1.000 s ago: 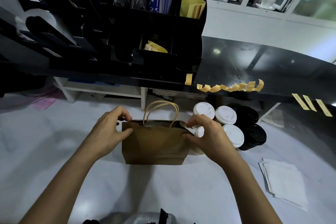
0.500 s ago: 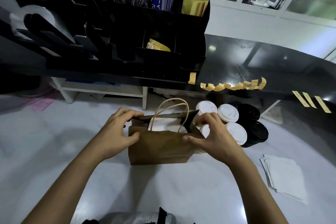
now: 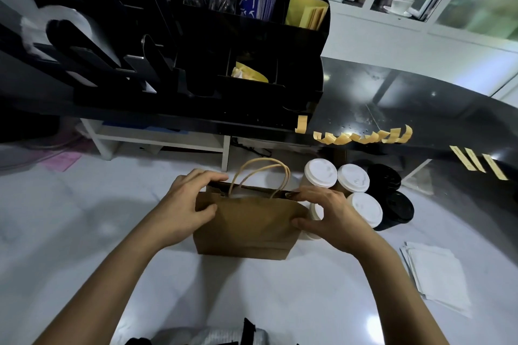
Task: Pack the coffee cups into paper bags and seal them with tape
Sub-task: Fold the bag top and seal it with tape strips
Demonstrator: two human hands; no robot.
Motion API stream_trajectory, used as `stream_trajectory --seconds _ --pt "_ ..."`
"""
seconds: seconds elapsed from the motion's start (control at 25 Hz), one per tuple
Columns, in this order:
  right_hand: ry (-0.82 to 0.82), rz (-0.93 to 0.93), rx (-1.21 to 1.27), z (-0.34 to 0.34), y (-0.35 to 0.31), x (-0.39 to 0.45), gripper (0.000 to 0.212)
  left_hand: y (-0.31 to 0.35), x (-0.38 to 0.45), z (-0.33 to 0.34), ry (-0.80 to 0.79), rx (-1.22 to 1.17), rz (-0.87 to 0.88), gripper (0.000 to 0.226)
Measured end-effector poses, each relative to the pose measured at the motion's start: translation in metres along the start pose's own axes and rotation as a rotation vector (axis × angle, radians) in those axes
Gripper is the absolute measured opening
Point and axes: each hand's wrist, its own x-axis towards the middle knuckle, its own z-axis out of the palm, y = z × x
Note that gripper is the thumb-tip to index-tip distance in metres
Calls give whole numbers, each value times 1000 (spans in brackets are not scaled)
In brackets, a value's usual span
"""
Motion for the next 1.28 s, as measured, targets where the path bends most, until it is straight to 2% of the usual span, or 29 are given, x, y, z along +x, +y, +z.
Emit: stream_trajectory --seconds 0.28,0.52,0.64,0.84,1.0,1.16,1.28 --pt "70 -11 109 13 9 3 16 -9 0 5 79 -19 4 22" --pt "89 18 219 13 13 2 8 -8 2 6 101 -15 3 18" --pt "158 77 312 13 9 2 15 -10 1 4 83 -32 -5 18" --pt "212 71 392 12 5 2 23 -10 1 5 111 -47 -1 19" --pt "300 58 399 -1 -6 20 14 -10 0 6 112 -49 -4 19" --pt "447 214 545 -19 -21 61 22 -10 -2 6 114 -48 -4 17" --pt "389 346 644 -24 -29 91 43 -10 -4 7 111 -33 -12 16"
